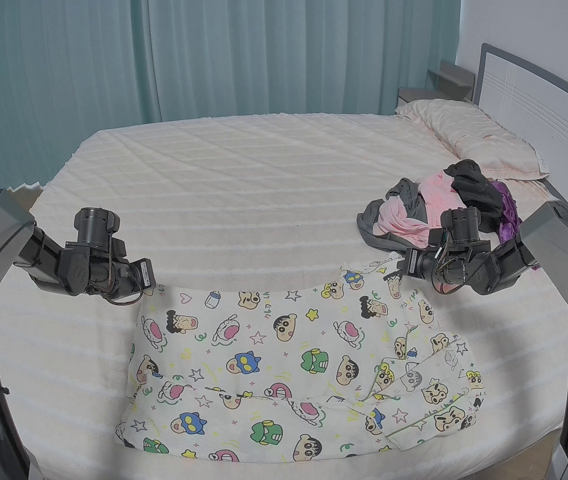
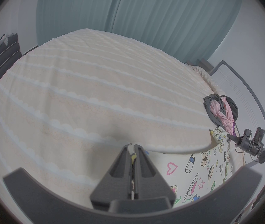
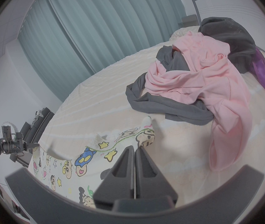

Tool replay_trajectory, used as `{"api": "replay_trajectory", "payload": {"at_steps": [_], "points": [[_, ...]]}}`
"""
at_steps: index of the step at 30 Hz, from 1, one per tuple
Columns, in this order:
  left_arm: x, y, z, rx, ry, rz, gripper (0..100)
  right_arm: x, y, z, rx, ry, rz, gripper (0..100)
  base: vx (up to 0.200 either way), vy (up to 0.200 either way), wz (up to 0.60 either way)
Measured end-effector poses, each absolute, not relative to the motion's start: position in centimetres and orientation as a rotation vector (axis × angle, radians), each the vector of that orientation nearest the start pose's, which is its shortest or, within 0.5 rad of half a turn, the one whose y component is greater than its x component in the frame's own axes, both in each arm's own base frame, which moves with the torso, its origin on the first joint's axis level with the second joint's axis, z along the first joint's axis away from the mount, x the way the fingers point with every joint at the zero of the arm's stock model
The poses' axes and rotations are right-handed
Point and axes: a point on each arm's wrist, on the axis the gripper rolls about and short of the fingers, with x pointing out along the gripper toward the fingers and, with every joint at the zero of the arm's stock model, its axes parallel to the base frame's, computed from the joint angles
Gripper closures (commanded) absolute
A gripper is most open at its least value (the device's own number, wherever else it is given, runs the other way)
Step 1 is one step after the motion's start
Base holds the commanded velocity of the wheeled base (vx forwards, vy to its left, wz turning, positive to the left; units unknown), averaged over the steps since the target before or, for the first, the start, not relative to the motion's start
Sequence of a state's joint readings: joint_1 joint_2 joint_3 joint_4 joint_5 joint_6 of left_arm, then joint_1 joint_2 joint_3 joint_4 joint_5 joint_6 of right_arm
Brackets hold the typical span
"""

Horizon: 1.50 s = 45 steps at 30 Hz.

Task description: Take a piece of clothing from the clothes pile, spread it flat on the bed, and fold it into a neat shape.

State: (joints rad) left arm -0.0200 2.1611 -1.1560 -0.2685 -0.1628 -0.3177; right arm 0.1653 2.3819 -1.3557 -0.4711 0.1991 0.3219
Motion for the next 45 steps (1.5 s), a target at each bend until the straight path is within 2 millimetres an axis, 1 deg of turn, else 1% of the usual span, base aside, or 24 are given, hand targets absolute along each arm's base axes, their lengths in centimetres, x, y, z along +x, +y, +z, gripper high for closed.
{"api": "replay_trajectory", "payload": {"at_steps": [5,12,20,23,27,33,35,40,45], "points": [[39.8,-1.1,7.4,-0.355,0.762,-0.054,100,44.4,8.0,4.7,0.318,0.622,0.265,100,0.0,0.0,0.0],[38.7,-1.1,7.7,-0.353,0.769,-0.057,100,42.7,7.6,6.1,0.321,0.623,0.271,100,0.0,0.0,0.0],[37.2,-1.1,8.1,-0.352,0.782,-0.061,100,39.9,7.2,6.4,0.319,0.605,0.277,100,0.0,0.0,0.0],[36.4,-1.1,8.2,-0.351,0.79,-0.063,100,38.6,7.1,6.3,0.316,0.608,0.28,100,0.0,0.0,0.0],[35.1,-1.1,8.3,-0.345,0.807,-0.067,100,36.4,6.8,6.1,0.31,0.629,0.28,100,0.0,0.0,0.0],[32.3,-1.0,8.0,-0.315,0.856,-0.076,100,32.4,6.5,5.8,0.301,0.676,0.283,100,0.0,0.0,0.0],[31.6,-1.1,7.8,-0.31,0.869,-0.078,100,31.4,6.5,5.7,0.296,0.692,0.287,100,0.0,0.0,0.0],[29.6,-1.2,7.3,-0.306,0.903,-0.087,100,28.6,6.6,5.1,0.28,0.73,0.3,100,0.0,0.0,0.0],[27.6,-1.4,6.2,-0.305,0.937,-0.101,100,26.5,6.6,4.4,0.273,0.754,0.311,100,0.0,0.0,0.0]]}}
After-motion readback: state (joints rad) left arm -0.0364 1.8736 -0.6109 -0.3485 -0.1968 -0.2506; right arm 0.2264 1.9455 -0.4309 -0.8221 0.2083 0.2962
